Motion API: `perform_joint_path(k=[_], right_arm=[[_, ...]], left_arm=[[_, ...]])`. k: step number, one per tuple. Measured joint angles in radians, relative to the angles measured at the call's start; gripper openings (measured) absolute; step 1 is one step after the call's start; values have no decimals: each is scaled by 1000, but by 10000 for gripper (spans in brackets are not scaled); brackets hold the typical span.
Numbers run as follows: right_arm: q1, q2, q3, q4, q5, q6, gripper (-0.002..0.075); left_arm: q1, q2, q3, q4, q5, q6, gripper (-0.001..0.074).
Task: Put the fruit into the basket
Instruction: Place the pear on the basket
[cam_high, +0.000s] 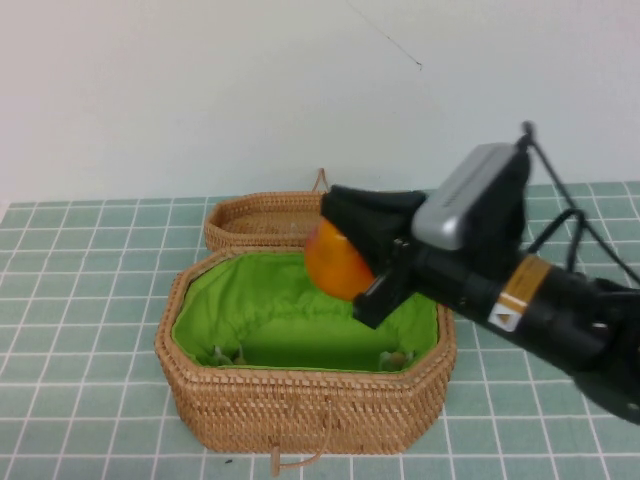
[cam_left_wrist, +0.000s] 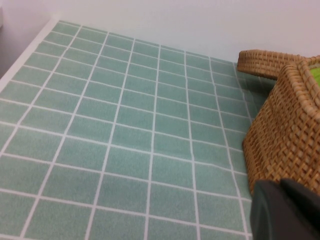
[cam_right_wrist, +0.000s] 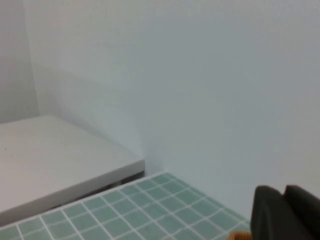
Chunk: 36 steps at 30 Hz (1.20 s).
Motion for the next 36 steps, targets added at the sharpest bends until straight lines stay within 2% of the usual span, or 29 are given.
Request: perform_joint_path(k=[10, 16, 26, 31, 36], right_arm=[[5, 233, -44, 49, -122, 35, 4], [6, 302, -45, 38, -128, 52, 11], [6, 322, -47, 39, -130, 75, 206], [6, 317, -47, 5, -132, 122, 209], [6, 202, -47, -59, -116, 122, 201]], left_arm=[[0, 0, 0, 0, 0, 0, 0], [0, 0, 0, 0, 0, 0, 0], [0, 0, 0, 0, 0, 0, 0], [0, 0, 0, 0, 0, 0, 0], [0, 0, 0, 0, 0, 0, 0]])
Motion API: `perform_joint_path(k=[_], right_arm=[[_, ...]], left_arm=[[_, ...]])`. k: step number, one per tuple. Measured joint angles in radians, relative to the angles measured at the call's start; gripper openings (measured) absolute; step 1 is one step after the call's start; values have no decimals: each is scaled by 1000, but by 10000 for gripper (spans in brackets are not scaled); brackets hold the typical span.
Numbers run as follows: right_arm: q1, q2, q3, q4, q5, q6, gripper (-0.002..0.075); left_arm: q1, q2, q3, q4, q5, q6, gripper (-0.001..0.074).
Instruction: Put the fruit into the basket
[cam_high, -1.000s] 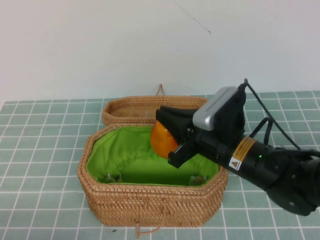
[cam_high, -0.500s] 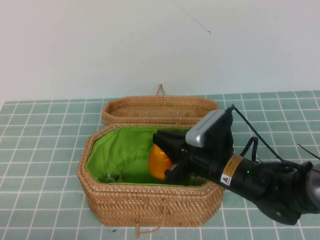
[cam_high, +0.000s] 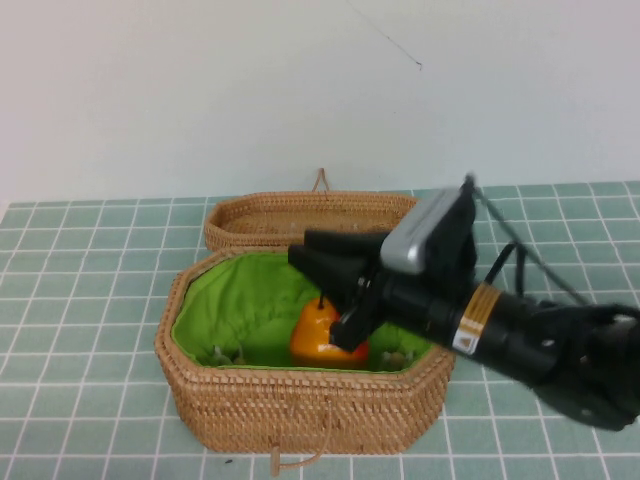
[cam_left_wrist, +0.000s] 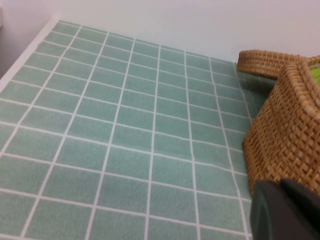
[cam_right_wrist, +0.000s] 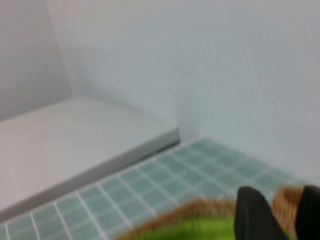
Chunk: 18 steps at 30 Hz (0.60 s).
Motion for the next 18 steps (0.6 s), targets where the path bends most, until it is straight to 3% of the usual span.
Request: perform_joint_path(k=[4, 8, 13, 18], right_arm=[[0, -170, 0, -8, 171, 0, 144], [0, -349, 0, -44, 515, -18, 1], [0, -575, 12, -162, 857, -26, -3], [0, -821, 114, -164, 981, -26, -3]], left_arm=[[0, 0, 0, 0, 0, 0, 0], [0, 0, 0, 0, 0, 0, 0], [0, 0, 0, 0, 0, 0, 0], [0, 0, 0, 0, 0, 0, 0]])
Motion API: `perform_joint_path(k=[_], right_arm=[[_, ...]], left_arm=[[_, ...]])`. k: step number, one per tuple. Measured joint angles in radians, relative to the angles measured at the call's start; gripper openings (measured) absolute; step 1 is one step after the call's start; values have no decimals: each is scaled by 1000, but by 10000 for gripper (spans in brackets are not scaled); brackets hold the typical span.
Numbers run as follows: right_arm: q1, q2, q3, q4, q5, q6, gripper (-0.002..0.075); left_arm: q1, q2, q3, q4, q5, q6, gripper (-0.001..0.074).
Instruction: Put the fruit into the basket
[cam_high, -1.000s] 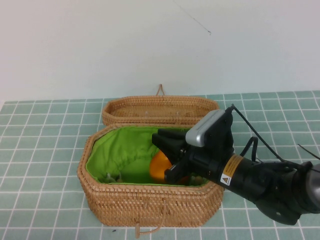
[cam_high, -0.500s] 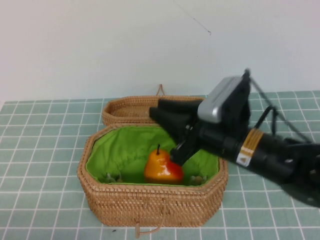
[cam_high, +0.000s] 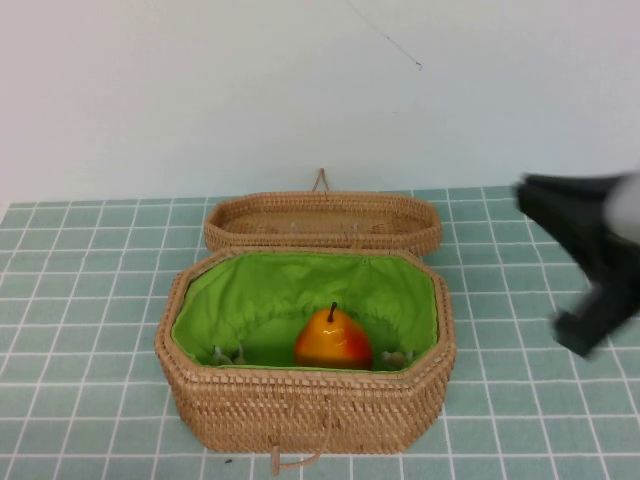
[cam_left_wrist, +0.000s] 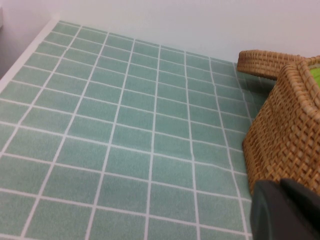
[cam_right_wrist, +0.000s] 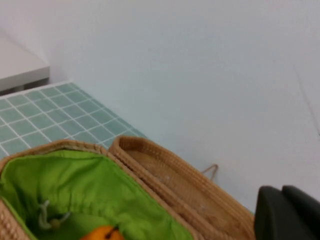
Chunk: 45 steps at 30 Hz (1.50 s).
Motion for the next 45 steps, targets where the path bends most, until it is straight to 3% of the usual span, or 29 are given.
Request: perform_joint_path(k=[9, 15, 38, 41, 45], right_arm=[[0, -396, 227, -78, 172, -3, -3], [0, -539, 304, -75, 276, 3, -3], [-4, -570, 349, -88, 306, 50, -3], [-122, -588, 349, -83, 269, 64, -3], [-363, -590, 357, -29, 206, 167, -2]], left_arm=[[0, 0, 0, 0, 0, 0, 0], [0, 0, 0, 0, 0, 0, 0], [0, 0, 0, 0, 0, 0, 0], [-2, 0, 0, 0, 0, 0, 0], [0, 0, 0, 0, 0, 0, 0]])
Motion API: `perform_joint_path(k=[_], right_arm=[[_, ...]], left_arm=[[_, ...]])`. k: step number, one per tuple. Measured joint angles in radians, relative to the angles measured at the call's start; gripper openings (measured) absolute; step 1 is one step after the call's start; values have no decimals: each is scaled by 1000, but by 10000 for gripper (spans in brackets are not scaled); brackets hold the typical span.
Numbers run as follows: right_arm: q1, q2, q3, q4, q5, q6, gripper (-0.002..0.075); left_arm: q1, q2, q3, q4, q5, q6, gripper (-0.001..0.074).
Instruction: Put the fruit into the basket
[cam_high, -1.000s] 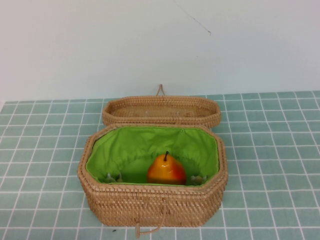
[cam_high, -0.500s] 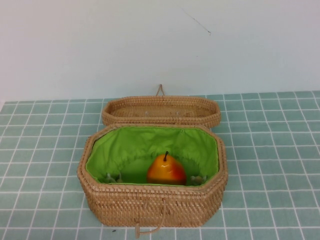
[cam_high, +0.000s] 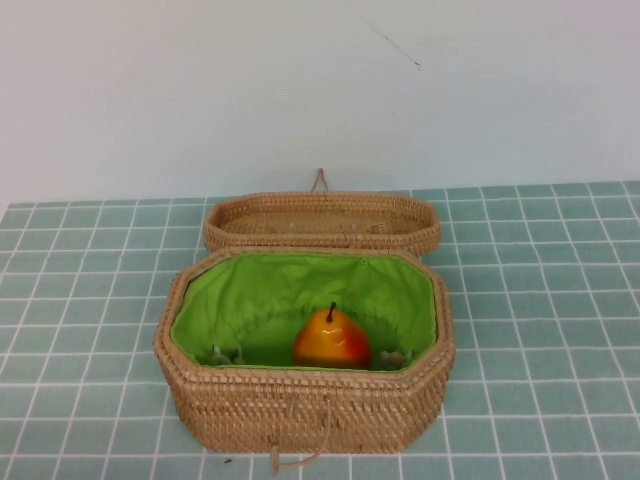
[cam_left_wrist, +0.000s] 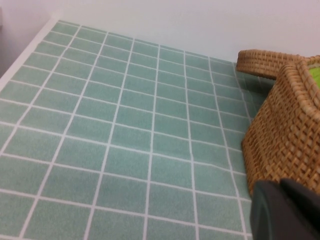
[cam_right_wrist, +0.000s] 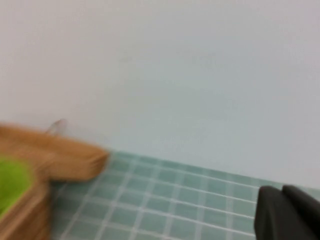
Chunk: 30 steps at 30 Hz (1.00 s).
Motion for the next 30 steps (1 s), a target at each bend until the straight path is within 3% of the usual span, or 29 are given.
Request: perform_joint_path(k=[4, 8, 13, 22, 30], right_arm=[[-199, -39, 85, 4, -134, 78, -3], [-289, -152, 217, 4, -258, 140, -3], [-287, -284, 365, 4, -270, 147, -3], [-272, -337, 369, -12, -160, 149, -3], [-237, -441, 369, 3, 106, 148, -3]], left_arm=[[0, 0, 0, 0, 0, 0, 0], [0, 0, 0, 0, 0, 0, 0], [0, 0, 0, 0, 0, 0, 0], [0, 0, 0, 0, 0, 0, 0], [0, 0, 0, 0, 0, 0, 0]])
